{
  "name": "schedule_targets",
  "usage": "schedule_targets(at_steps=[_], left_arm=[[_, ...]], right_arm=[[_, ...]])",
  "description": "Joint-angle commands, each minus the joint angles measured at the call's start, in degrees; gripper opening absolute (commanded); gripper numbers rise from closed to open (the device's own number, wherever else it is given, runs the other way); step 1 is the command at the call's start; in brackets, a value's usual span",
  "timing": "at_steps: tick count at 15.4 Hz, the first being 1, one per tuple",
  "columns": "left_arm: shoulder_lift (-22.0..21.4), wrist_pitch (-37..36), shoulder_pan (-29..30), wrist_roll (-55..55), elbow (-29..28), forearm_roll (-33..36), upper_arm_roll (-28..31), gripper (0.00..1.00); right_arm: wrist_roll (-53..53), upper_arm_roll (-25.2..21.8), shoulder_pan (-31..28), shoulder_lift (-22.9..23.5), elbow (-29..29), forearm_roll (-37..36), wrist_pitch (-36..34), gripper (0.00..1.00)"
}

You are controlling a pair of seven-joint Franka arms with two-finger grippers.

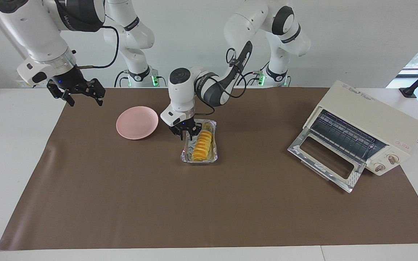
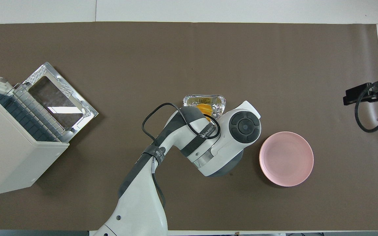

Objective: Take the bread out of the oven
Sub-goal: 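Pull the foil tray out with the left gripper and set it down, then withdraw the left gripper while the right gripper reaches the foil tray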

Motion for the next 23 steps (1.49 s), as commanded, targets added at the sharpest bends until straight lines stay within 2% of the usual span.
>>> schedule_targets(at_steps=[1, 4, 6, 12, 17, 19, 21, 23], left_arm=[[-2.0, -5.8, 3.0, 0.0, 4.0, -1.1, 0.0, 1.00], [-9.9, -7.9, 10.2, 0.7, 3.4, -2.7, -0.1, 1.00], [-12.2, -12.1, 14.9, 4.1, 3.3, -2.7, -0.1, 1.00], [-20.8, -23.2, 32.5, 28.2, 3.1, -2.7, -0.1, 1.00], [-26.0, -28.6, 38.4, 33.0, 2.6, -2.2, 0.2, 1.00], [-28.6, -28.5, 38.8, 32.6, -1.9, -2.2, 0.3, 1.00], [-30.6, -30.4, 39.2, 32.6, -4.9, -2.2, 0.2, 1.00], [-31.7, -30.7, 44.0, 33.7, -6.5, -2.2, -0.3, 1.00]], right_arm=[[1.5, 0.4, 3.2, -0.9, -1.1, -0.7, 0.0, 1.00], [2.6, 0.4, 5.9, -0.4, -1.6, -0.7, -0.1, 1.00], [3.3, 0.4, 7.9, 0.9, -1.5, -0.7, 0.1, 1.00], [15.3, 0.5, 16.3, 5.9, -2.9, -0.5, 6.8, 1.00], [24.2, 0.5, 22.5, 7.3, -10.4, -0.1, 18.0, 1.00], [24.8, 0.5, 22.6, 7.4, -13.5, 0.0, 21.0, 1.00], [28.4, 0.5, 25.5, 8.5, -14.6, 0.0, 22.0, 1.00], [32.1, 0.5, 27.0, 8.8, -16.1, 0.0, 24.6, 1.00]])
